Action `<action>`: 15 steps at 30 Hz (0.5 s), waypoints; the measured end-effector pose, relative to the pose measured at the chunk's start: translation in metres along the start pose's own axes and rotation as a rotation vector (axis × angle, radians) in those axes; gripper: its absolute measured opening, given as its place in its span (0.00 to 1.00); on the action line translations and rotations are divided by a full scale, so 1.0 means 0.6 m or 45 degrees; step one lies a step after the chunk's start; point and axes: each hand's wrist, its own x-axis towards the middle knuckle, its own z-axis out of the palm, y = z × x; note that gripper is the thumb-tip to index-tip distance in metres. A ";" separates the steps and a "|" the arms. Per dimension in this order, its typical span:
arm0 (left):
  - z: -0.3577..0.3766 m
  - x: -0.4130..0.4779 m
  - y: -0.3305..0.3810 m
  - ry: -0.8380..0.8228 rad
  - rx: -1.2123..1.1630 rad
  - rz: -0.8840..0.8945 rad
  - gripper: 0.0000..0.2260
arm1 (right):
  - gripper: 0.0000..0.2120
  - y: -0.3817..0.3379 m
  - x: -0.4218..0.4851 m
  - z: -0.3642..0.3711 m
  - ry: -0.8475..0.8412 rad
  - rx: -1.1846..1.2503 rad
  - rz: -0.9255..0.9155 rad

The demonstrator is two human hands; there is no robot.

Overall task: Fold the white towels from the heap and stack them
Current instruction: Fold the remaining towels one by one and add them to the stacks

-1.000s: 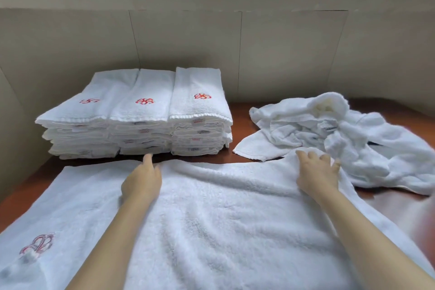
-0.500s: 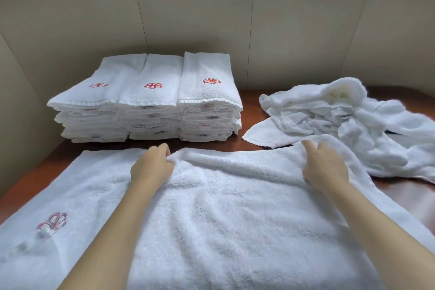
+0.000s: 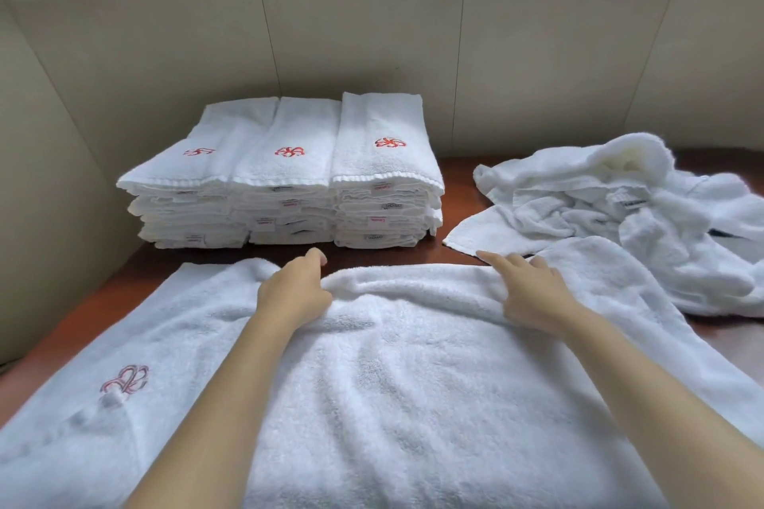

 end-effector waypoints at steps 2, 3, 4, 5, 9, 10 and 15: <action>0.001 -0.004 0.000 0.143 0.074 0.000 0.14 | 0.34 -0.005 -0.001 0.003 0.057 -0.058 -0.010; 0.002 -0.006 -0.001 0.231 0.061 -0.006 0.12 | 0.32 -0.005 -0.001 0.003 0.055 -0.060 -0.003; 0.003 -0.006 -0.003 0.312 0.027 -0.013 0.11 | 0.31 -0.002 -0.001 0.002 0.037 -0.035 0.012; 0.003 -0.008 -0.003 0.377 -0.007 -0.027 0.11 | 0.30 0.001 -0.002 -0.003 0.012 0.015 0.034; 0.001 -0.006 0.002 0.367 -0.010 -0.089 0.23 | 0.11 0.009 -0.004 -0.017 0.018 0.095 0.091; 0.001 -0.005 0.001 0.329 -0.016 -0.091 0.19 | 0.06 0.013 -0.005 -0.017 0.059 0.075 0.115; -0.005 -0.002 -0.018 0.313 -0.096 -0.123 0.04 | 0.05 0.036 -0.008 -0.028 0.495 0.199 0.370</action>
